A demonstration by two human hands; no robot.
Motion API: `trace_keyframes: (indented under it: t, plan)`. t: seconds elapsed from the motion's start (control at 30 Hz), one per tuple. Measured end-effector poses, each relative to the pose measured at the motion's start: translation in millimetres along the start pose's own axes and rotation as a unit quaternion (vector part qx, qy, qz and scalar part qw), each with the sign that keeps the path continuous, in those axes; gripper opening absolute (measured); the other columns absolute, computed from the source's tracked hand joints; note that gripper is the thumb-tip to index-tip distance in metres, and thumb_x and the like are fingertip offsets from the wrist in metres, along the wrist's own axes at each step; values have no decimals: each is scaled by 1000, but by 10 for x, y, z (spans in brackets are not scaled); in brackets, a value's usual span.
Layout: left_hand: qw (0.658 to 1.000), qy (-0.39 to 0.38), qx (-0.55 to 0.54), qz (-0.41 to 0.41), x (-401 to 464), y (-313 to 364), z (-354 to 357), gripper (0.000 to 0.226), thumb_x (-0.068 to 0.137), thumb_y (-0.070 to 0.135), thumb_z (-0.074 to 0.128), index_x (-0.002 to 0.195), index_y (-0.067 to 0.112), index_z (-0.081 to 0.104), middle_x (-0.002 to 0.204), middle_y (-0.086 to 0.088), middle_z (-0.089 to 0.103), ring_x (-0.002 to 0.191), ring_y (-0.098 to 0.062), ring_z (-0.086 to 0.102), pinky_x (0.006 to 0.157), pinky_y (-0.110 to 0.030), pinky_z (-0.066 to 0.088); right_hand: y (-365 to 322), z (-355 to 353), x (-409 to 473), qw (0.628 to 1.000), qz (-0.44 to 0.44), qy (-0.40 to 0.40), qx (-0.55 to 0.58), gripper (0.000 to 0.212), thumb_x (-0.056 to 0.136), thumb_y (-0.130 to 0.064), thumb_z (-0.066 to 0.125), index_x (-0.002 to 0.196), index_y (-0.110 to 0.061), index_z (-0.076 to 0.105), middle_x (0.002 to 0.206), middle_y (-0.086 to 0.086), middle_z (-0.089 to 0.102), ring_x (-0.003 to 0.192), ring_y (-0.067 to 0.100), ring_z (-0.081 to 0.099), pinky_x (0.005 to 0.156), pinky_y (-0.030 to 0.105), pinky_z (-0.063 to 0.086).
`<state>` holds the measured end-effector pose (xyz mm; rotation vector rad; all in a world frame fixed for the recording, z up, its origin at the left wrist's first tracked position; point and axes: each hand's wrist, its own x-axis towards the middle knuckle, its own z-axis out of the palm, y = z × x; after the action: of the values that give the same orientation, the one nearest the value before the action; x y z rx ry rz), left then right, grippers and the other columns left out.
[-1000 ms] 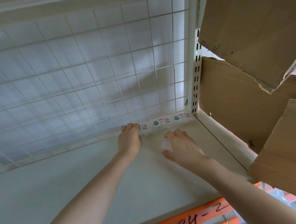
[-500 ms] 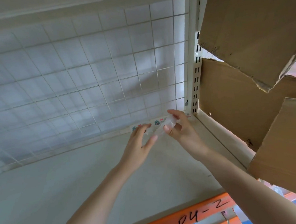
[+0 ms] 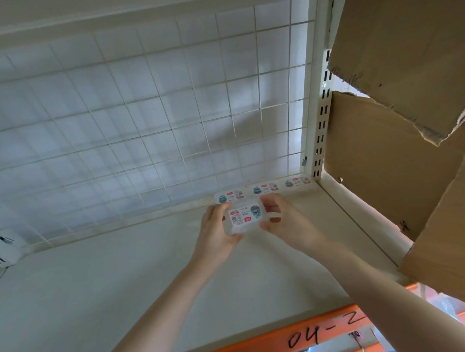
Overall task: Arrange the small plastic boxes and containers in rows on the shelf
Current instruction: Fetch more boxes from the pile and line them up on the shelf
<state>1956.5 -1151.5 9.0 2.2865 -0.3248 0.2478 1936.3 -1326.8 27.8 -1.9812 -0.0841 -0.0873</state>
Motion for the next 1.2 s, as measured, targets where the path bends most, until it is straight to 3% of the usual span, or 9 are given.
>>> trace_keyframes:
  t: [0.17,0.33,0.47,0.6,0.73,0.83,1.0,1.1,1.2]
  plan:
    - [999,-9,34,-4,4,-66,-6,72,70,5,77,134,9,45,128,-7,45,121,-24,45,101,-34,39,14,110,42,996,-6,-3,-91,42,88,-7,61,128,-12,49,121,1,50,105,14,53,93,23,44]
    - [994,-16,92,-54,-73,16,-10,74,71,40,77,133,17,43,121,-4,43,114,-22,47,91,-34,43,22,208,93,999,30,21,-41,41,89,-17,61,127,-12,47,123,4,53,104,16,55,94,29,45]
    - [992,-3,124,-39,-189,110,18,78,67,52,75,127,12,44,118,-4,43,107,-23,53,79,-33,43,-42,307,71,995,77,29,58,52,89,-26,63,133,-12,40,119,2,52,105,14,53,84,22,40]
    - [991,-69,107,-29,-252,134,41,63,70,49,74,116,14,47,107,-1,47,99,-23,56,76,-33,44,-126,363,100,997,70,-7,34,58,86,-21,67,134,-13,37,124,2,50,92,9,55,79,16,43]
    - [981,-55,186,-10,-267,173,-38,63,72,56,69,119,19,48,92,7,53,95,-18,57,76,-28,39,-92,372,63,991,24,-38,-123,68,82,-23,70,139,-13,34,134,5,39,125,18,42,95,21,36]
    - [980,-101,173,6,-257,177,-130,60,75,48,70,124,23,47,90,10,53,96,-14,55,77,-26,39,-108,362,-39,968,11,-9,-250,82,76,-38,71,140,-10,29,134,10,36,127,27,34,102,33,32]
    - [988,-133,65,37,-257,26,-233,39,81,12,67,116,23,57,88,12,58,93,-11,57,81,-28,45,-140,304,-61,965,16,-41,-259,75,83,-35,67,139,-5,28,130,14,46,118,28,46,94,30,38]
    - [979,-53,154,123,-213,-110,-277,42,78,11,68,117,18,58,107,5,58,106,-14,50,87,-26,40,-170,330,-76,954,-7,-88,-286,80,81,-43,67,142,-10,25,133,10,47,122,27,43,99,37,39]
    - [958,-104,219,153,-146,-164,-343,56,79,22,69,131,18,48,133,4,44,127,-14,33,101,-31,34,-209,400,-63,952,-47,-147,-266,76,81,-31,70,140,-8,26,131,10,48,122,26,45,97,31,39]
